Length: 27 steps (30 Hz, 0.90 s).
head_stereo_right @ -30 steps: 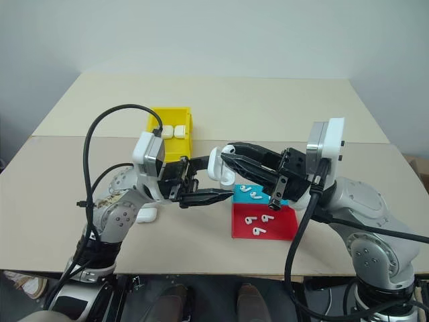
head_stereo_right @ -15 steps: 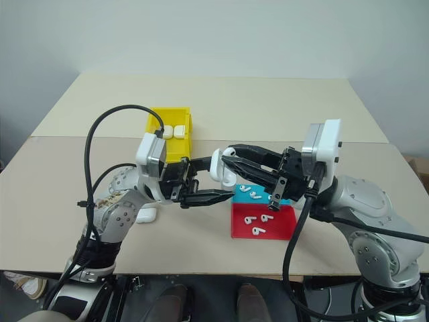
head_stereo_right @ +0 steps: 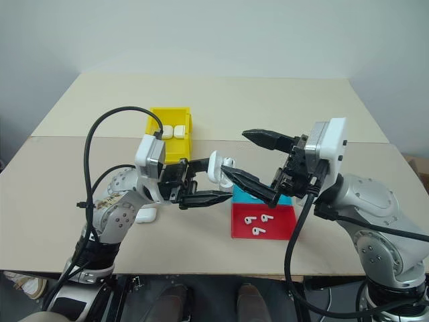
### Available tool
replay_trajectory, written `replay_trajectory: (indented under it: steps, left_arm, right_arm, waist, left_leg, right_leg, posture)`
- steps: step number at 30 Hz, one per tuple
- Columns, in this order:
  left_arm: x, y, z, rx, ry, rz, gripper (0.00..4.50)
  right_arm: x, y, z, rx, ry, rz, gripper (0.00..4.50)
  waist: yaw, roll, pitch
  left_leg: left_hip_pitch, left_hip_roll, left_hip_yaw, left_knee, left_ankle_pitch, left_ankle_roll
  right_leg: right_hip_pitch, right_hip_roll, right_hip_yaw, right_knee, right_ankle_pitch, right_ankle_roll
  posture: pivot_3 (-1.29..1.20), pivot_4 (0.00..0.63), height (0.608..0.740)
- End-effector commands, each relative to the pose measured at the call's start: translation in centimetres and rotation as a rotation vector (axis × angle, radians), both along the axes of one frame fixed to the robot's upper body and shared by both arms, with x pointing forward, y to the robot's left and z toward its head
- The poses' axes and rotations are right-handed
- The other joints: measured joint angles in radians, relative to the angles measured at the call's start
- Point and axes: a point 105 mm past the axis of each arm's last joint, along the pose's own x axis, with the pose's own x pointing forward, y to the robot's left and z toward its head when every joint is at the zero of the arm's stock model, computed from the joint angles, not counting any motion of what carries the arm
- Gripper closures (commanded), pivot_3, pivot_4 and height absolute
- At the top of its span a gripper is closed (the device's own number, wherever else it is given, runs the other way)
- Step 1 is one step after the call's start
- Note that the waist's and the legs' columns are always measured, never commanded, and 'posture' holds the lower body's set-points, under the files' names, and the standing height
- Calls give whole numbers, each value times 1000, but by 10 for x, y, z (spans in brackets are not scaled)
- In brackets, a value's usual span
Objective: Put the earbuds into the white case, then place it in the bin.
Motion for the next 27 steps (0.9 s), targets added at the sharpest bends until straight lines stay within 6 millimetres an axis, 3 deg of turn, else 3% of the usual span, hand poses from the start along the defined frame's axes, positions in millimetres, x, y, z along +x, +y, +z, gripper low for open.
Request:
replay_trajectory:
  steps: [1, 5, 8, 12, 20, 24, 27]
  left_arm:
    - [-5, 2, 20, -65, -79, 5, 1737]
    - [-1, 7, 19, -56, -84, 24, 1737]
    - [-1, 8, 20, -55, -86, 26, 1737]
    - [-3, 5, 20, -49, -78, 26, 1737]
    - [-6, 3, 23, -32, -66, 43, 1737]
    - [-8, 4, 23, -34, -72, 45, 1737]
    - [-7, 5, 23, -37, -76, 54, 1737]
  right_arm:
    - [-4, -5, 5, 9, -12, 16, 34]
    - [16, -38, 12, -80, -63, -135, 34]
    - [37, -57, 8, -285, -100, -241, 34]
    - [73, -70, -30, -757, -90, -285, 34]
    - [113, -54, -73, -1113, 54, -157, 34]
    - [122, -38, -86, -1153, 111, -91, 34]
    - [127, -30, -93, -1190, 135, -53, 673]
  waist:
    - [0, 0, 0]
    - [2, 0, 0]
    - [1, 0, 0]
    - [-10, 1, 0]
    - [-21, 1, 0]
    - [-14, 1, 0]
    - [-8, 1, 0]
  left_leg:
    - [0, 0, 0, 0, 0, 0]
    - [0, 0, 0, 0, 0, 0]
    - [0, 0, 2, 0, 0, 0]
    - [1, 0, 9, -1, 0, 0]
    - [-1, 1, 7, -1, 0, 0]
    - [-1, 0, 4, -1, 0, 0]
    - [-1, 0, 3, -1, 0, 0]
  right_leg:
    - [0, 0, 0, 0, 0, 0]
    - [0, 0, 0, 0, 0, 0]
    - [0, -1, 0, 0, 0, 0]
    - [-1, 0, 1, 0, 0, 0]
    - [-3, 0, 2, 0, 0, -1]
    - [-4, -1, 1, 0, 0, 0]
    - [-3, -1, 1, 1, 0, -1]
  posture:
    - [0, 150, 740]
    - [0, 150, 740]
    - [0, 150, 740]
    - [0, 150, 740]
    - [0, 150, 740]
    - [0, 150, 740]
    - [0, 150, 740]
